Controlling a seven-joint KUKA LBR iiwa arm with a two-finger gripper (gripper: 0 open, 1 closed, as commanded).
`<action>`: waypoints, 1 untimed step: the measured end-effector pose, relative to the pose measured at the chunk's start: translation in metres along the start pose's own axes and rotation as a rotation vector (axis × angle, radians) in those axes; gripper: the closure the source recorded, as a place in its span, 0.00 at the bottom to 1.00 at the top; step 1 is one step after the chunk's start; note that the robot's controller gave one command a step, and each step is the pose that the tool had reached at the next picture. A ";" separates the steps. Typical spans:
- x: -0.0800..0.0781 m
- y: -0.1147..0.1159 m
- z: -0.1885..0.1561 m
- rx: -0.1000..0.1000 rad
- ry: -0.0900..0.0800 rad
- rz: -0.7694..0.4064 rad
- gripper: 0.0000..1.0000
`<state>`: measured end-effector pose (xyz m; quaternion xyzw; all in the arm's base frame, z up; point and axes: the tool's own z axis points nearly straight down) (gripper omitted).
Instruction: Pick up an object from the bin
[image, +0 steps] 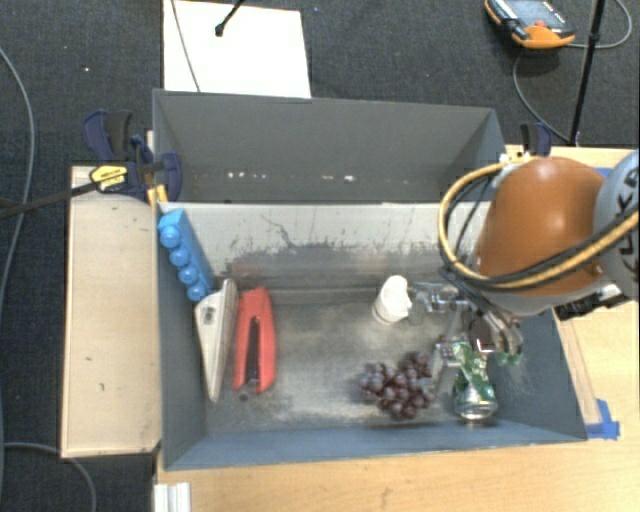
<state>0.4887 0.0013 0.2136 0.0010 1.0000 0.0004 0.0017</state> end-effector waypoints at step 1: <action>0.006 0.004 0.025 0.000 0.002 -0.133 0.00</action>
Offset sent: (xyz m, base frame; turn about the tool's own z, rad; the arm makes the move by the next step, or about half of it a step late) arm -0.0070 0.0072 -0.1253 -0.2319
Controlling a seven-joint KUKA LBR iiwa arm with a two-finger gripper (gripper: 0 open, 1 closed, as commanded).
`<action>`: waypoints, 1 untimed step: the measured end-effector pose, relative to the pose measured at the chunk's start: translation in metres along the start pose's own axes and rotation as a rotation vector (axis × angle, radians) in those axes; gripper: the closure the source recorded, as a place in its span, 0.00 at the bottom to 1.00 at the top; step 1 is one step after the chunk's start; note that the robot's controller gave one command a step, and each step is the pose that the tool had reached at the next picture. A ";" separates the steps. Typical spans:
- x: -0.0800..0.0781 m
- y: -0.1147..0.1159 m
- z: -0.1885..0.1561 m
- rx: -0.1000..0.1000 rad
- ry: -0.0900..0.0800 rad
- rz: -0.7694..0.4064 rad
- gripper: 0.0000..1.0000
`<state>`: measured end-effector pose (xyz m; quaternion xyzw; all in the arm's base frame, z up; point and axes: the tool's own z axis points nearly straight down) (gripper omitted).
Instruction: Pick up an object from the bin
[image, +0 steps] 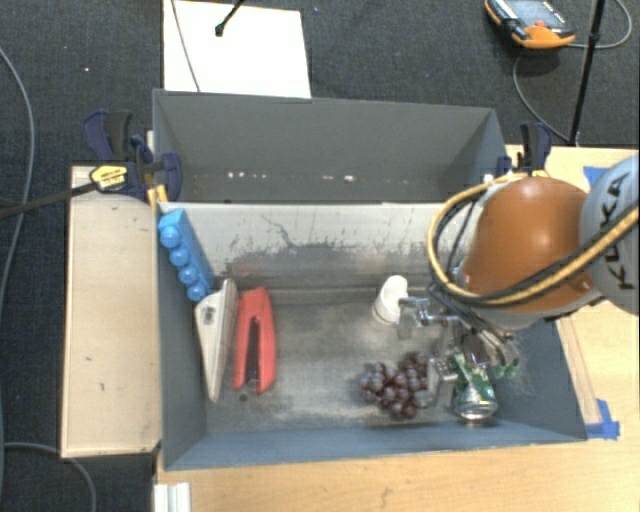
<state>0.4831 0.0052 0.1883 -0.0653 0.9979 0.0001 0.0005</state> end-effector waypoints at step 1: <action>-0.001 0.002 0.060 0.001 -0.009 -0.086 0.00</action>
Offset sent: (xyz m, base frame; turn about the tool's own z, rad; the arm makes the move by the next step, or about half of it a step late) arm 0.0042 0.0125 -0.1183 -0.2214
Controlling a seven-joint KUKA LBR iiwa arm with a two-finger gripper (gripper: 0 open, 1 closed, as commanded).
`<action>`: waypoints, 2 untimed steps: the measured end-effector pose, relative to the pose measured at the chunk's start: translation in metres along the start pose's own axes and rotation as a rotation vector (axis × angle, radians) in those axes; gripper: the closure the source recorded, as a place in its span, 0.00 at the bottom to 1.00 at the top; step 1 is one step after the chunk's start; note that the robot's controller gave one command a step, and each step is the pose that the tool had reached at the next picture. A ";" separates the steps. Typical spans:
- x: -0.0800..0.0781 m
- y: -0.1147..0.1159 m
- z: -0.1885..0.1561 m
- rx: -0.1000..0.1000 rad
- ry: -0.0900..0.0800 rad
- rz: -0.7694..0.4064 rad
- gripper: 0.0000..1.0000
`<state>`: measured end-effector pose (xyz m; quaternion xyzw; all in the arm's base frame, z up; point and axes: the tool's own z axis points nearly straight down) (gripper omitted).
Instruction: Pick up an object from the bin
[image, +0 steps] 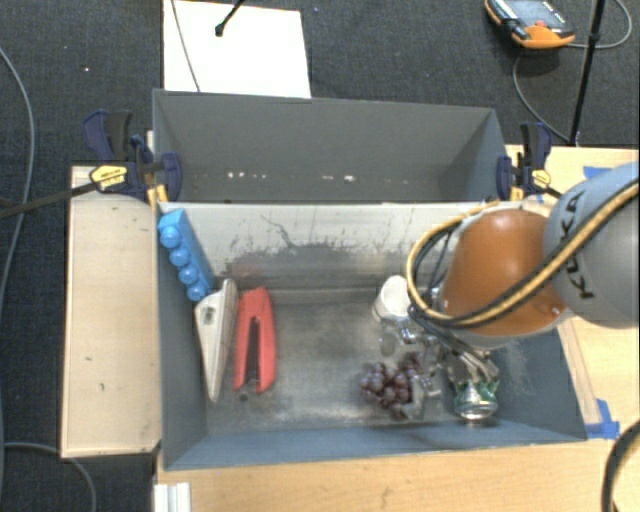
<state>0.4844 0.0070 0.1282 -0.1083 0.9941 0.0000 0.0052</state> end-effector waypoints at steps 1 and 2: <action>-0.006 0.011 0.058 -0.003 0.006 -0.135 1.00; -0.006 0.011 0.058 -0.003 0.006 -0.135 1.00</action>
Offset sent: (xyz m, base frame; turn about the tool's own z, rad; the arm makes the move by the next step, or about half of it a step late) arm 0.0000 0.0000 0.0000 0.0000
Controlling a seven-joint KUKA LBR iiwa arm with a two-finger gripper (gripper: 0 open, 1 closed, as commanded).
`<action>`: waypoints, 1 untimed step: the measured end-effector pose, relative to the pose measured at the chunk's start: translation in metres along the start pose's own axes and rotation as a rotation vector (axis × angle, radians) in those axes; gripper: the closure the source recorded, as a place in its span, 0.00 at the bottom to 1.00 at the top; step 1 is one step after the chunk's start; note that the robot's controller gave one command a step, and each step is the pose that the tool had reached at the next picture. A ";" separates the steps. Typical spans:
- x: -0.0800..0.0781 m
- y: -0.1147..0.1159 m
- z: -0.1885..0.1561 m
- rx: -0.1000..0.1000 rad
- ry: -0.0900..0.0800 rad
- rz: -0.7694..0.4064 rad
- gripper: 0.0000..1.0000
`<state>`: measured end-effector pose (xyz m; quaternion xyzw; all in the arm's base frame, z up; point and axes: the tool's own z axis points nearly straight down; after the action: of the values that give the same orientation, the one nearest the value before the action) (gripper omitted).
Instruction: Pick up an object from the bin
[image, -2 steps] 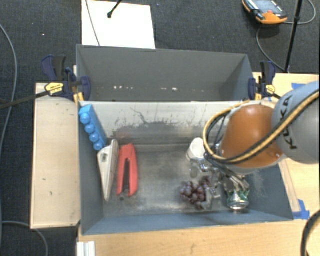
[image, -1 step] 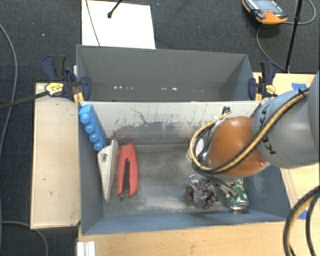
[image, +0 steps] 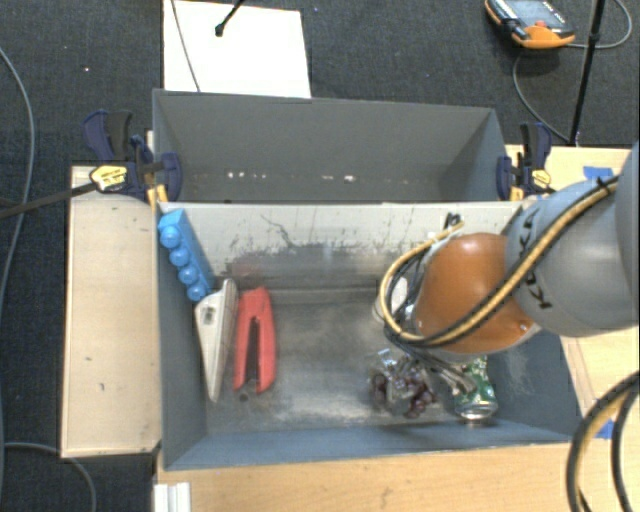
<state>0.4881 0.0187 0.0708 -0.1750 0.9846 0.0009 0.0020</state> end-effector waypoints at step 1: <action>-0.008 0.004 0.000 0.001 -0.001 -0.001 1.00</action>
Offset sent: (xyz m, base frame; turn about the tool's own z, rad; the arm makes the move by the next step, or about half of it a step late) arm 0.0121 0.0105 0.1193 -0.0990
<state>0.4944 0.0254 0.0704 -0.1755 0.9845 0.0005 0.0025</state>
